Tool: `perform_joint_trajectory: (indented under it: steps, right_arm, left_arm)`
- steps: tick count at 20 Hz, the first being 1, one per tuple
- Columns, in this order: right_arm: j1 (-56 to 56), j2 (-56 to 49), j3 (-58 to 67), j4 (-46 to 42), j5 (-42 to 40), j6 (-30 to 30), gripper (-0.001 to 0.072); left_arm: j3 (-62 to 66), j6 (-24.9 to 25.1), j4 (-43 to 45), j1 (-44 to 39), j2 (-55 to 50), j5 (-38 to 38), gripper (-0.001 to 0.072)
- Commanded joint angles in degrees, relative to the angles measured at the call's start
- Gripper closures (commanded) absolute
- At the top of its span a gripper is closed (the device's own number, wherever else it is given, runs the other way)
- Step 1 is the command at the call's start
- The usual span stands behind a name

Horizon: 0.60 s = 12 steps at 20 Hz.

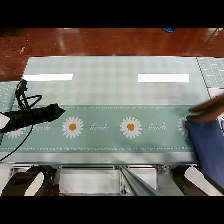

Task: Fold the shirts.

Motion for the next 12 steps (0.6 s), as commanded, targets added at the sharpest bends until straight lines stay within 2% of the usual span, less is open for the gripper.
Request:
perform_joint_trajectory:
  steps: [1,3,6,7,8,9,10,12]
  right_arm:
    - [-8.74,10.64,-16.09,-12.63,1.36,-1.97,0.069]
    - [-15.26,16.61,-24.37,-20.98,1.4,-4.42,0.0689]
    - [-20.0,24.94,-36.85,-27.15,1.31,-2.67,0.0688]
    - [-20.0,26.14,-40.09,-28.61,1.33,-2.47,0.0624]
    - [-20.0,26.75,-42.64,-30.58,1.38,-2.21,0.0414]
    - [-20.0,26.75,-44.37,-31.65,1.09,-2.25,0.03]
    - [-19.98,26.05,-44.52,-30.93,-0.66,-2.23,0.0299]
    - [-19.98,22.08,-40.63,-23.37,-5.66,-4.11,0.0299]
  left_arm:
    - [-0.02,0.39,0.0,0.02,-0.02,0.81,0.0688]
    - [-0.02,0.39,0.0,0.02,-0.04,0.85,0.0688]
    - [-0.02,0.39,-0.04,-1.42,-0.04,0.87,0.0688]
    - [-0.02,0.48,-0.02,-2.56,-0.04,0.85,0.0688]
    - [-0.02,1.49,-0.02,-3.89,-0.04,0.85,0.0688]
    - [-0.02,3.21,-0.02,-5.38,-0.04,0.87,0.0688]
    - [-0.02,4.04,-0.02,-6.67,-0.04,0.87,0.0688]
    - [-0.02,4.13,0.0,-8.2,-0.04,1.42,0.0688]
